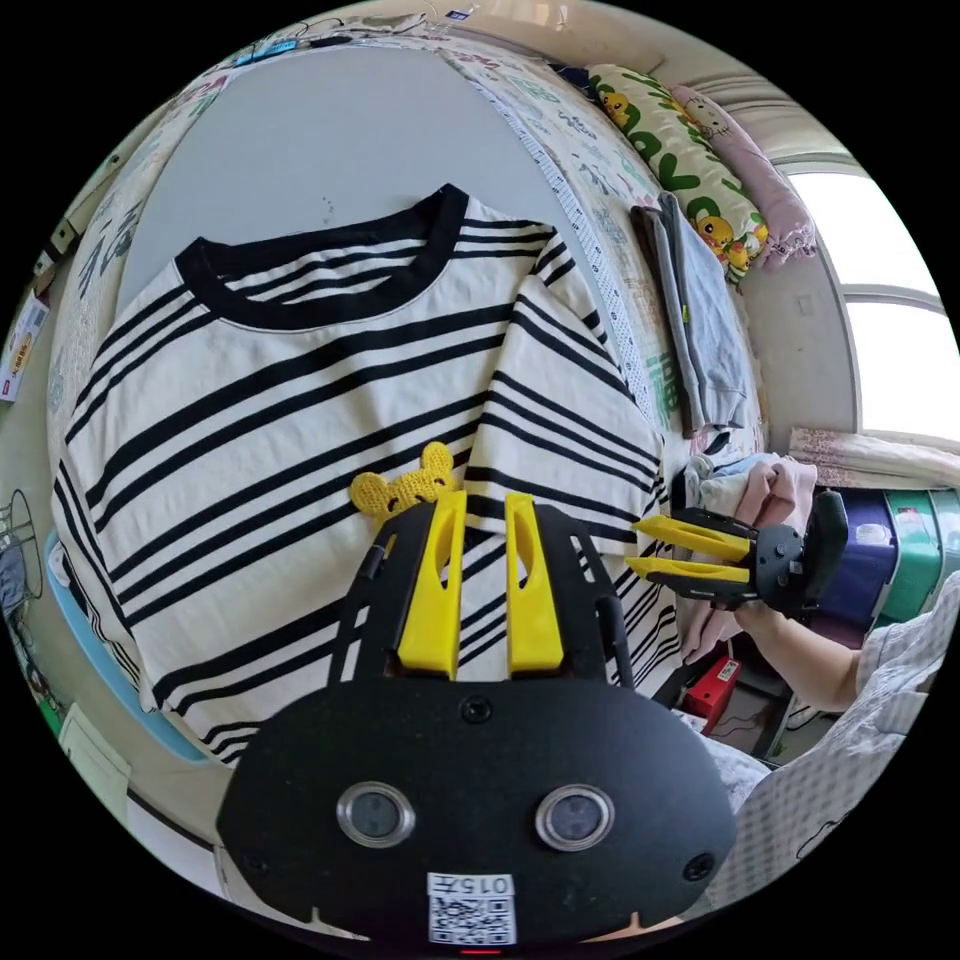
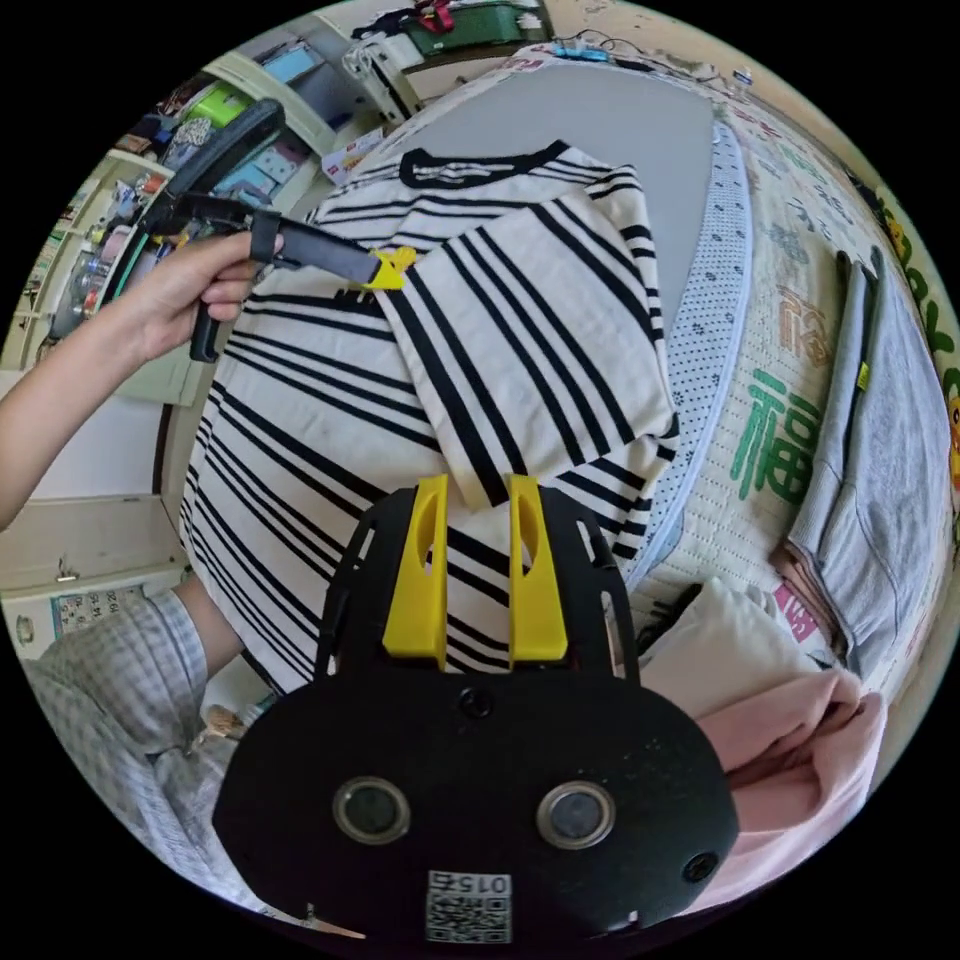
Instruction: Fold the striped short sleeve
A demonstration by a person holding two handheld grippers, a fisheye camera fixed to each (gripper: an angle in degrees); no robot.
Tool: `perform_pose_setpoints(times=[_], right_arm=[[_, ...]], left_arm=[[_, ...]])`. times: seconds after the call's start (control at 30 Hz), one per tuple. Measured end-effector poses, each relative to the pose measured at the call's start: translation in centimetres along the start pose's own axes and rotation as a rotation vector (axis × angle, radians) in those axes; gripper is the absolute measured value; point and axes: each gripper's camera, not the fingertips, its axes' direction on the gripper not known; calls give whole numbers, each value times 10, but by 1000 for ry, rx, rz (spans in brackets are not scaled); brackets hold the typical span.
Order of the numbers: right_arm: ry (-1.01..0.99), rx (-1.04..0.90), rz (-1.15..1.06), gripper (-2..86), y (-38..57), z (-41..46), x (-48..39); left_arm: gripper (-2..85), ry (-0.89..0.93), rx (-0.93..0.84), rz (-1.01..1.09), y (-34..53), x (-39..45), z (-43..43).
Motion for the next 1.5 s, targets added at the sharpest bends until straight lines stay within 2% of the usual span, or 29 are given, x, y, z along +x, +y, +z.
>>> perform_pose_setpoints(times=[0.1, 0.17, 0.3, 0.43, 0.57, 0.63, 0.7, 0.83, 0.9, 0.97, 1.03, 1.13, 1.17, 1.2, 1.27, 1.33, 1.4, 1.5], right_arm=[[87, -31, -40, 45, 5, -22, -10], [58, -13, 0, 18, 11, -45, -3], [52, 175, 266, 7, 45, -139, 45], [207, 286, 512, 6, 83, -222, 92], [331, 213, 656, 13, 104, -241, 131], [399, 129, 802, 40, 130, -242, 154], [332, 141, 831, 55, 153, -251, 160], [141, 336, 683, 57, 186, -298, 137], [116, 389, 564, 51, 191, -321, 111], [160, 458, 410, 46, 199, -347, 69], [439, 603, 204, 39, 221, -384, -10], [780, 793, 177, 34, 247, -403, -84], [792, 803, 175, 34, 249, -404, -92], [739, 761, 178, 36, 249, -404, -100], [557, 642, 253, 40, 244, -400, -94], [290, 530, 330, 58, 244, -388, -78], [156, 460, 388, 76, 247, -372, -66], [56, 306, 483, 88, 257, -336, -50]], left_arm=[[15, 3, -47, 10, 1, 15, -13], [5, 48, -36, 23, 0, 26, -28], [-2, 177, 119, 64, -24, 66, -82], [0, 310, 243, 168, -88, 139, -100], [16, 346, 277, 234, -135, 205, -76], [48, 379, 193, 246, -145, 231, -62], [62, 385, 168, 269, -130, 240, -68], [61, 377, 223, 308, -39, 224, -115], [59, 308, 270, 281, 18, 207, -145], [55, 106, 345, 279, 85, 203, -185], [42, -249, 521, 295, 179, 217, -243], [9, -410, 674, 163, 270, 218, -294], [4, -409, 678, 125, 282, 215, -301], [0, -376, 671, 72, 301, 207, -311], [-4, -192, 640, 24, 321, 187, -318], [-4, 230, 592, 25, 332, 156, -320], [0, 306, 671, 10, 347, 152, -330], [44, 294, 708, 69, 369, 159, -357]])
